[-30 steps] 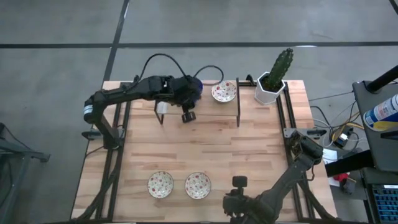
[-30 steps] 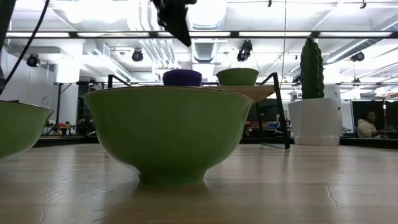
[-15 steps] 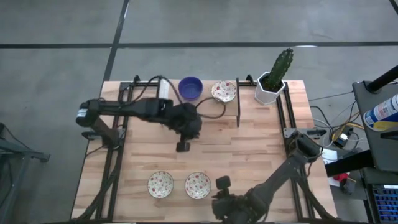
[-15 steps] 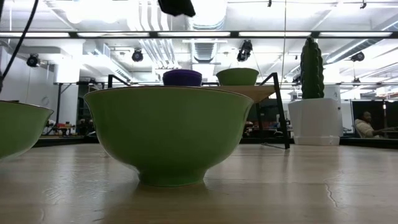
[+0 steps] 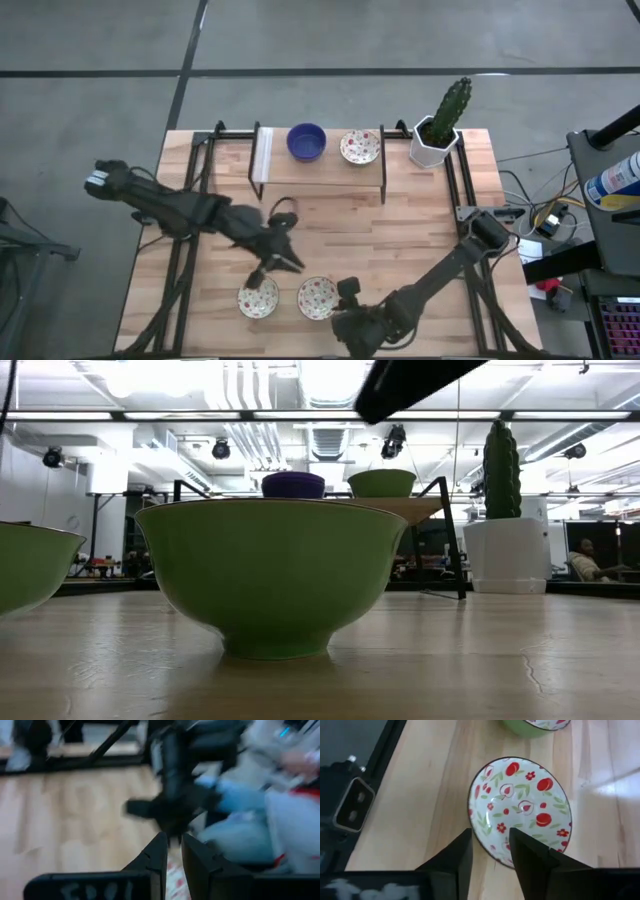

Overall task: Pick & Place Mini bowls
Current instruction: Stack the right white bowl on the white bowl on the shelf

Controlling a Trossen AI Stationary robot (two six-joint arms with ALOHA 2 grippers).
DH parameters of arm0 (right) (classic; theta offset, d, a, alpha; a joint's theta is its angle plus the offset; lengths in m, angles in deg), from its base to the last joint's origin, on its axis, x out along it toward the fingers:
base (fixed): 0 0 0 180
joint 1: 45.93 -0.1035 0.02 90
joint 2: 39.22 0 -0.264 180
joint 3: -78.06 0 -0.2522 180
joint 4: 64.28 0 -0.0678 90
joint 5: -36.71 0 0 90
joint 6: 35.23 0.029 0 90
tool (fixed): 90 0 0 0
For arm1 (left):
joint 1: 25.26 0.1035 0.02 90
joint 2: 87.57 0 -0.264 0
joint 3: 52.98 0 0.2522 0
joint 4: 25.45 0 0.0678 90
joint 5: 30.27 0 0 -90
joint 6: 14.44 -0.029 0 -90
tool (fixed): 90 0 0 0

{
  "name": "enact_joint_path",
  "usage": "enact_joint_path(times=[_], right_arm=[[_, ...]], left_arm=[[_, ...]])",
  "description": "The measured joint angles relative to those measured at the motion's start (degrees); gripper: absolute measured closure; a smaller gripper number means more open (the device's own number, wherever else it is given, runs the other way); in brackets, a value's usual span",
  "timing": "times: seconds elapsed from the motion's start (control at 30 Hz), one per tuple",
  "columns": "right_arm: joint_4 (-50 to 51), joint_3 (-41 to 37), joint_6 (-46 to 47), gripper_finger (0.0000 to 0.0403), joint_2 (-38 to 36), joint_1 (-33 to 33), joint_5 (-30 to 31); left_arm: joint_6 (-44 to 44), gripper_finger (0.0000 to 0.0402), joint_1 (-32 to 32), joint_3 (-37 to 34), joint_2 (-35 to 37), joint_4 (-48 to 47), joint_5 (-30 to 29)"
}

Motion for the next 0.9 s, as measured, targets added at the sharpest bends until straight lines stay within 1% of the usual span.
enact_joint_path(times=[0.1,0.23,0.37,0.53,0.7,0.9], right_arm=[[-1.5,-1.1,-2.0,0.0265,0.0,1.3,-3.4],[-2.3,-1.9,-2.8,0.0269,0.0,2.6,-5.3],[-2.4,-1.9,-3.4,0.0277,0.0,3.1,-6.2],[-5.6,-1.9,-4.7,0.0284,0.5,3.2,-9.6],[-5.6,-1.9,-5.7,0.0282,2.5,3.2,-10.3],[-5.6,-1.8,-5.8,0.0287,4.1,3.6,-9.6]], left_arm=[[1.3,0.0351,-2.5,-5.4,3.9,6.1,-0.2],[3.3,0.0351,-4.0,-10.3,7.9,9.9,-0.5],[3.0,0.0351,-5.0,-13.3,11.3,11.1,-0.6],[1.7,0.0351,-6.4,-18.5,14.8,12.8,-0.5],[2.7,0.0351,-7.4,-24.4,17.8,16.8,-0.5],[5.5,0.0351,-8.3,-28.9,21.8,19.9,-0.5]])
